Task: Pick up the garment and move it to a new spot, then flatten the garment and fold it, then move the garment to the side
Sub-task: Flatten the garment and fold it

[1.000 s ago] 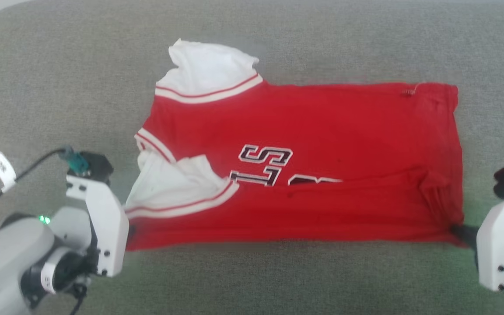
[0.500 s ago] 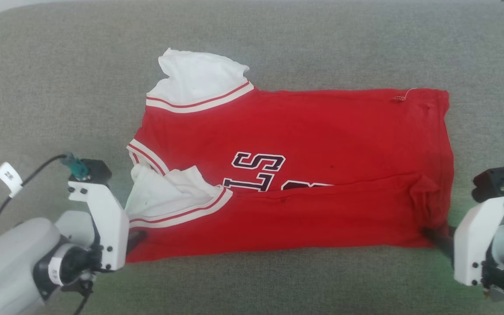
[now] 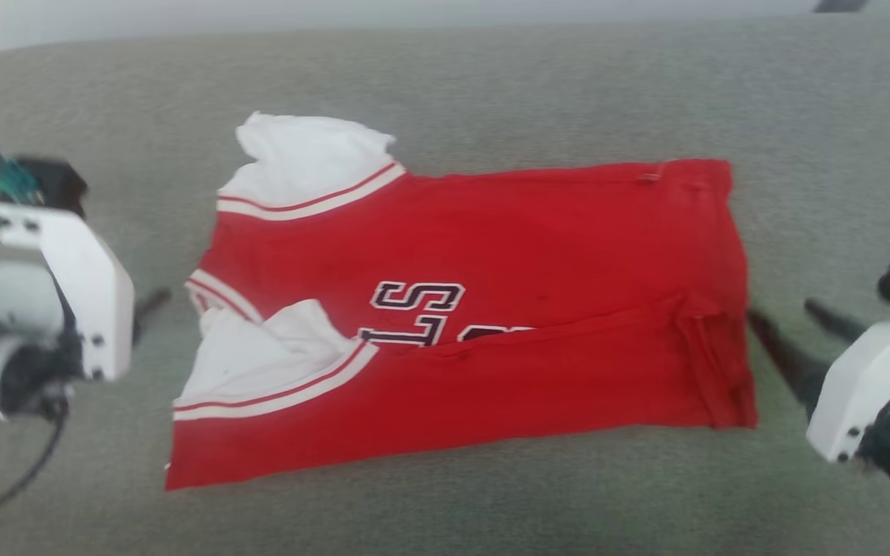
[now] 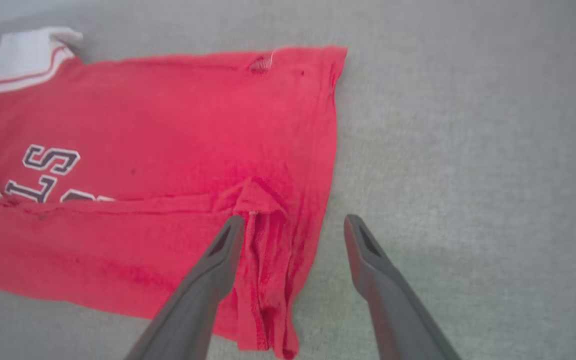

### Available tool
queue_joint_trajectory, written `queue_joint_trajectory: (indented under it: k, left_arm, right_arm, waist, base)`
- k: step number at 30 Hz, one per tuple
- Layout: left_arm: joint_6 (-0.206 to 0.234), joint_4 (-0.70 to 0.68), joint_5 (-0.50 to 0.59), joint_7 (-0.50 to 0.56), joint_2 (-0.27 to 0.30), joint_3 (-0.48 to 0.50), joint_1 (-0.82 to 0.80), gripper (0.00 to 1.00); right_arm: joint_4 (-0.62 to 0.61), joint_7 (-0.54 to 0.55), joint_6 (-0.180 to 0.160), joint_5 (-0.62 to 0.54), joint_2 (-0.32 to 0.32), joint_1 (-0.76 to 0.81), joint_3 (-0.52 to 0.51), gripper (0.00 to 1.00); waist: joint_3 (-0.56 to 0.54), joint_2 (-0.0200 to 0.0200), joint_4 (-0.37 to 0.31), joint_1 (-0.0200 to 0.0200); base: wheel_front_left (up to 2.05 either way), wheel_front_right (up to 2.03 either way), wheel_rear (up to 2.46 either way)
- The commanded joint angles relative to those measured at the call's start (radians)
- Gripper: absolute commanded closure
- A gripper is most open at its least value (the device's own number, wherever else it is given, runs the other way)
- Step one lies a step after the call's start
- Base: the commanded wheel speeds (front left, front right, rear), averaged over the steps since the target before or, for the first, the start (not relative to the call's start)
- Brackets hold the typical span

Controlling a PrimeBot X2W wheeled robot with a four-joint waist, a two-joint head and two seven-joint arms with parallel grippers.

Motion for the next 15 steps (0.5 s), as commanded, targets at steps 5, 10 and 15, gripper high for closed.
queue_joint_trajectory:
  k: [5, 10, 15]
  left_arm:
    - [-0.051, 0.075, 0.04, 0.011, -0.019, 0.019, -0.092, 0.0]
    - [-0.097, 0.187, 0.062, 0.011, -0.053, 0.037, -0.174, 0.0]
    - [-0.15, 0.306, 0.095, 0.026, -0.081, 0.039, -0.26, 0.0]
  right_arm:
    - [-0.045, -0.183, 0.0, -0.052, 0.004, -0.068, 0.026, 0.0]
    - [-0.057, -0.389, 0.0, -0.101, 0.024, -0.13, 0.071, 0.0]
    - [-0.021, -0.528, 0.0, -0.135, 0.053, -0.168, 0.117, 0.0]
  waist:
    - [0.014, -0.0001, -0.087, 0.0]
    - [0.047, -0.0001, -0.171, 0.0]
    - [0.095, -0.0001, -0.246, 0.0]
  base:
    - [0.0, 0.0, 0.0]
    - [0.0, 0.0, 0.0]
    - [0.0, 0.0, 0.0]
